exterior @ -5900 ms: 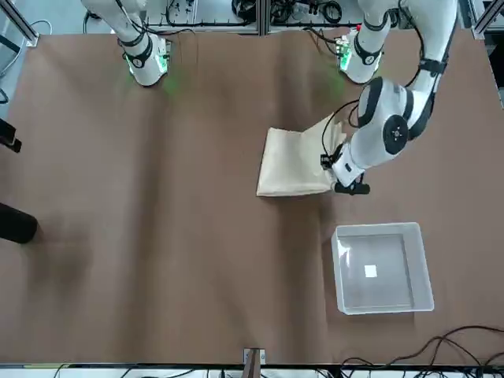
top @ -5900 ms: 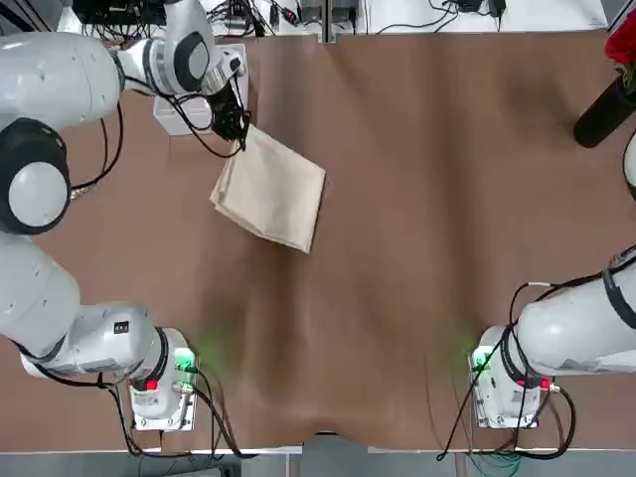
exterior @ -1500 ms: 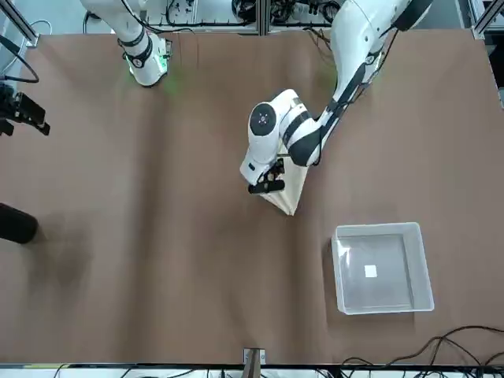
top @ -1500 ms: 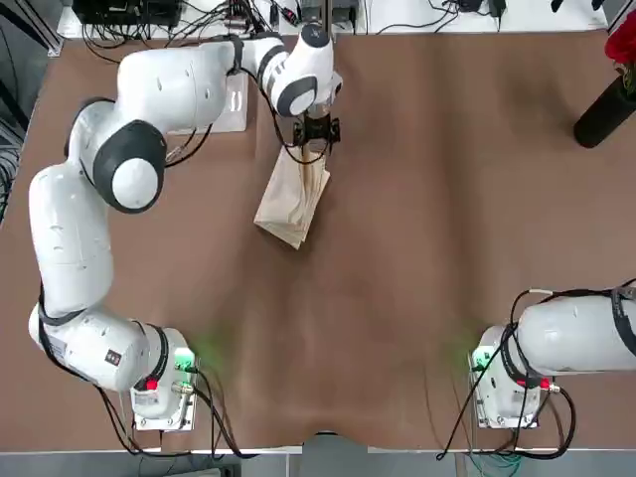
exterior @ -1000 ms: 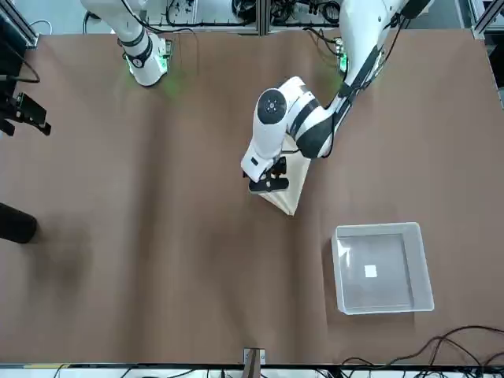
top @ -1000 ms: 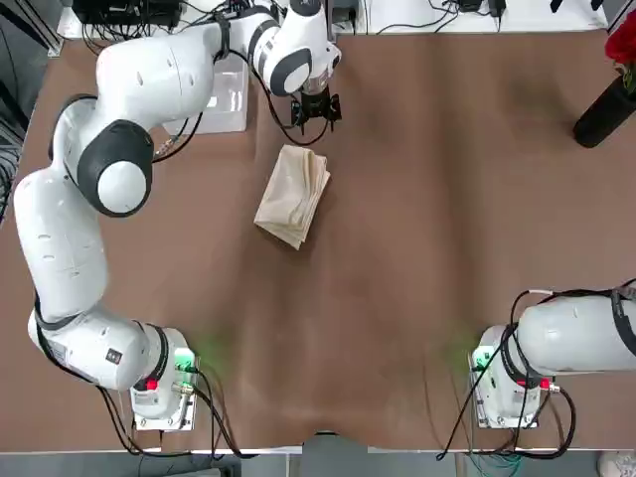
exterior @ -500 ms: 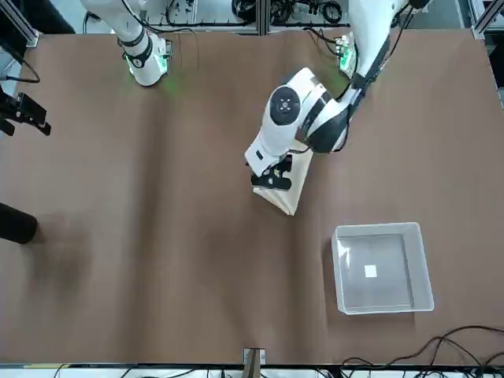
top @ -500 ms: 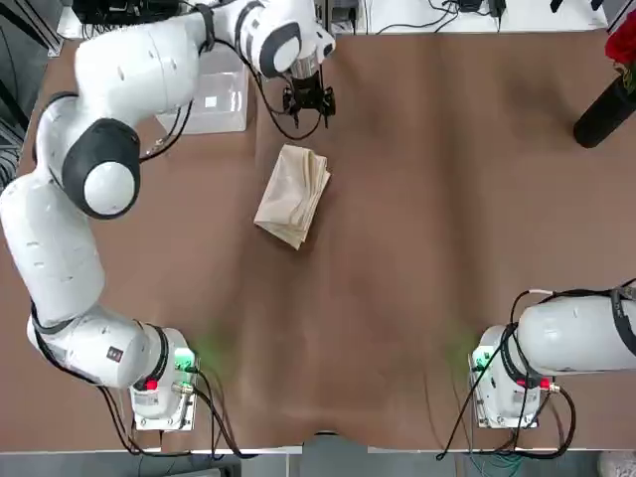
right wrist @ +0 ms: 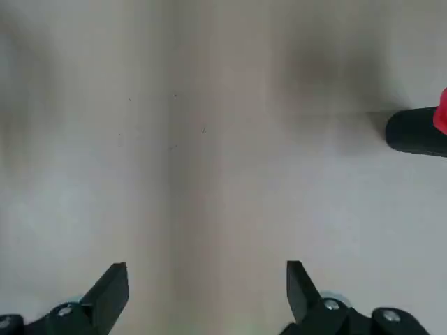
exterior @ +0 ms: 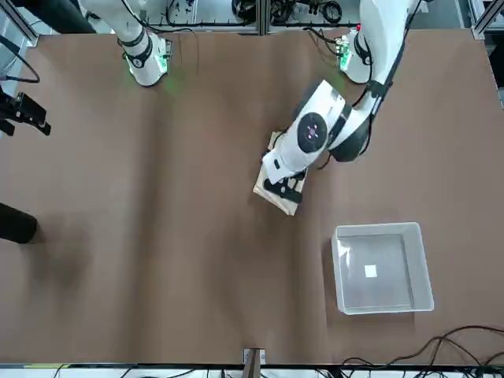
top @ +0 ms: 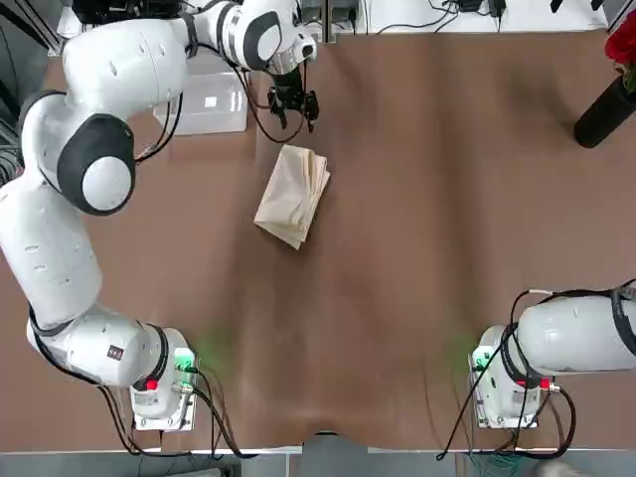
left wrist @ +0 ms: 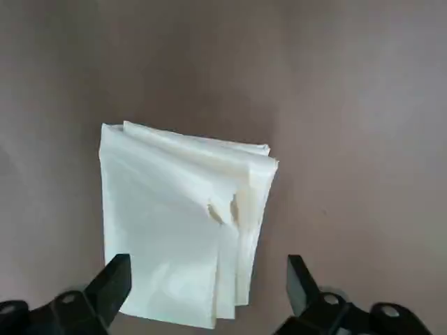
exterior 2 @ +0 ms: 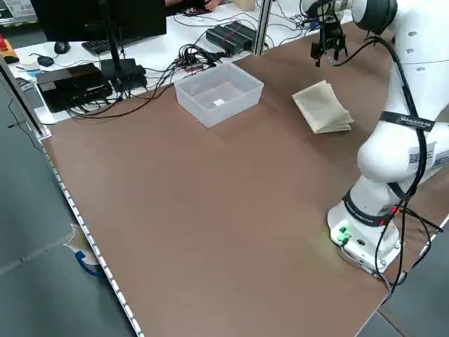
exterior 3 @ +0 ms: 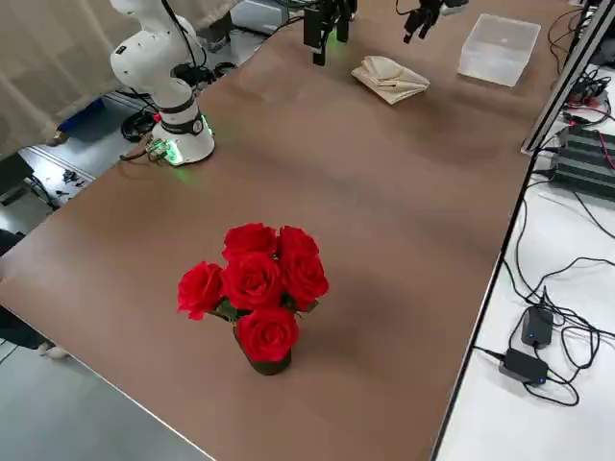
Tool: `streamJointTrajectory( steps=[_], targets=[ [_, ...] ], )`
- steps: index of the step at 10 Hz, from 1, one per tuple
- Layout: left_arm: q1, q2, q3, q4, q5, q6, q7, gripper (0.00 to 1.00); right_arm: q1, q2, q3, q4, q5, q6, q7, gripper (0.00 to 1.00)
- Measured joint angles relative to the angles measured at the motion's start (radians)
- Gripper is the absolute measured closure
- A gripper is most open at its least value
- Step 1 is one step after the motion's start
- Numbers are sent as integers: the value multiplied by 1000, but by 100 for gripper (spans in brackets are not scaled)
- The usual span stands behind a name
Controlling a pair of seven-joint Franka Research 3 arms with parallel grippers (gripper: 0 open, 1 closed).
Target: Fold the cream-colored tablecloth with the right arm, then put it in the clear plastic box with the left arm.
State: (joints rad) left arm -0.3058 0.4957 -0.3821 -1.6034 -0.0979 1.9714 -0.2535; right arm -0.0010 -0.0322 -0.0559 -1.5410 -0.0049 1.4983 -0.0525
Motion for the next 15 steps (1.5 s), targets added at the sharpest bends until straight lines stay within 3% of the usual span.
streamJointTrajectory(
  steps=[3,5,10,15],
  targets=[
    [18,-13,129,-95,-209,2,368,0,-2,0,-5,0,-1,-15,1,0],
    [-26,-26,212,-160,-297,18,493,0,-4,-1,-8,0,-1,-17,2,0],
    [-38,-17,242,-265,-350,132,609,0,-32,-6,-9,2,-2,-21,3,0],
    [15,71,249,-255,-422,150,704,0,-41,-7,-10,2,-2,-21,6,0]
  ],
)
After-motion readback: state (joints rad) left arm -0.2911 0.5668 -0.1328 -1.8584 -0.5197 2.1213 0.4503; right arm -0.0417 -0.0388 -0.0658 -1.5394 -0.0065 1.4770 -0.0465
